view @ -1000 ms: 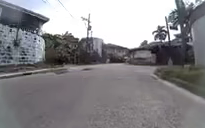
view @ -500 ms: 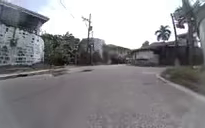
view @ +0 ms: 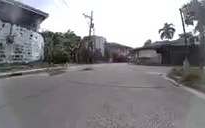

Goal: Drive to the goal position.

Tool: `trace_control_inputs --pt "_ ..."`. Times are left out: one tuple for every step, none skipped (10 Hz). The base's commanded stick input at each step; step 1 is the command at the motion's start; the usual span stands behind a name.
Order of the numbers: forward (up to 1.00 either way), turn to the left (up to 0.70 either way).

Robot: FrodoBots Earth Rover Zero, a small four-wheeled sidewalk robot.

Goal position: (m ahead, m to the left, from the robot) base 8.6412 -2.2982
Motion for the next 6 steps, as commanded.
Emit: trace_control_inputs --pt "1.0 -0.4" --pt "1.0 -0.4" --pt "1.0 -0.4" --pt "1.0 -0.38" --pt "1.0 -0.22" --pt "1.0 -0.08"
